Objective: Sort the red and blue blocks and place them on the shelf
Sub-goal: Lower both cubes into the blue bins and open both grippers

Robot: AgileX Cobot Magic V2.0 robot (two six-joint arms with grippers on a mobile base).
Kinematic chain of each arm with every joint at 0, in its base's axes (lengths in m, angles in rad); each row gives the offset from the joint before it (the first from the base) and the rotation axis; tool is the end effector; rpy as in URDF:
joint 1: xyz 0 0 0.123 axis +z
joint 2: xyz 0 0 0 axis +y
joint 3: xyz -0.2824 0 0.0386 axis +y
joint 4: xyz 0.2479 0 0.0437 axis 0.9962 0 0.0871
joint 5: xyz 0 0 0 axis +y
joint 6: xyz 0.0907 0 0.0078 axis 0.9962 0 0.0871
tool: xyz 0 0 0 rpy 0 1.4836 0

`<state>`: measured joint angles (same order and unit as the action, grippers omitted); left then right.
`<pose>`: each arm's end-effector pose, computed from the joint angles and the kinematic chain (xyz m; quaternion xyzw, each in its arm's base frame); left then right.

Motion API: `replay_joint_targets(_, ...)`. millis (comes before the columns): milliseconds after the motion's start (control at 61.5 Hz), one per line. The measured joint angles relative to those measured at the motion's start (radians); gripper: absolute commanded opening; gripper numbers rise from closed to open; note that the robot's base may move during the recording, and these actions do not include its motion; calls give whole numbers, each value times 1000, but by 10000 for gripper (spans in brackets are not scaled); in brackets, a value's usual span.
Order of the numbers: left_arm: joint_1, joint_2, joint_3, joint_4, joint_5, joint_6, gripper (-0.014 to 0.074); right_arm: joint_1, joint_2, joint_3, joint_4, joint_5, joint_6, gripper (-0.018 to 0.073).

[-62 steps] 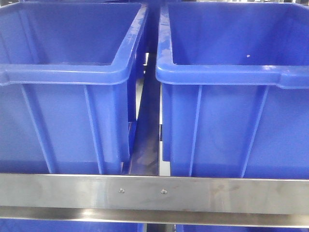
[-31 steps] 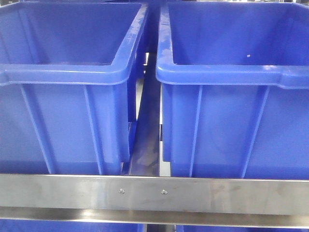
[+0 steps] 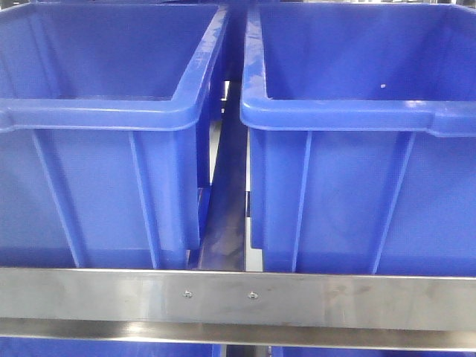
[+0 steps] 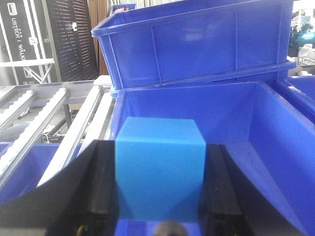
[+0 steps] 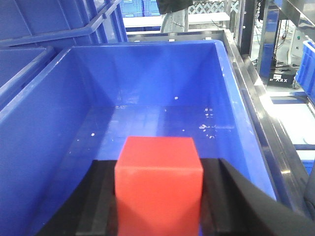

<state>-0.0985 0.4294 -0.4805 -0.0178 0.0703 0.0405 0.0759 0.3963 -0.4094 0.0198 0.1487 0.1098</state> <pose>0.0950 -0.0095 0.3380 0.0418 0.6814 -0.0281 0.7302 0.0923 0.0073 0.3100 0.0183 0.7238 0.0717 0.6861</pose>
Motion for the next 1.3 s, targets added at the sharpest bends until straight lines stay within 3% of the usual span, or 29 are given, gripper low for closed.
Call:
replay_joint_targets(276,-3,20,-4,-30,-2,0,125,19,8,-29,9,87,0,57)
replay_joint_targets(439,-85,131,-58,-38,14,0,125,97,95,-112,10,107,-4,57)
replay_joint_targets(569,-188,262,-108,-20,14,0,125,159,219,-151,-11,41,-8,57)
replay_joint_targets(699,-263,406,-146,18,-22,0,125,175,337,-163,-42,-60,-9,58)
replay_joint_targets(829,-274,524,-159,28,-112,0,127,175,437,-164,-51,-160,-11,60)
replay_joint_targets(975,-274,633,-181,28,-136,0,155,175,514,-164,-53,-214,-11,69)
replay_joint_targets(1089,-274,673,-204,18,-137,0,315,175,530,-164,-53,-220,-11,197)
replay_joint_targets(1235,-274,681,-227,18,-146,0,557,175,531,-165,-53,-235,-11,477)
replay_joint_targets(1300,-274,681,-231,18,-150,0,606,175,531,-165,-53,-235,-11,549)
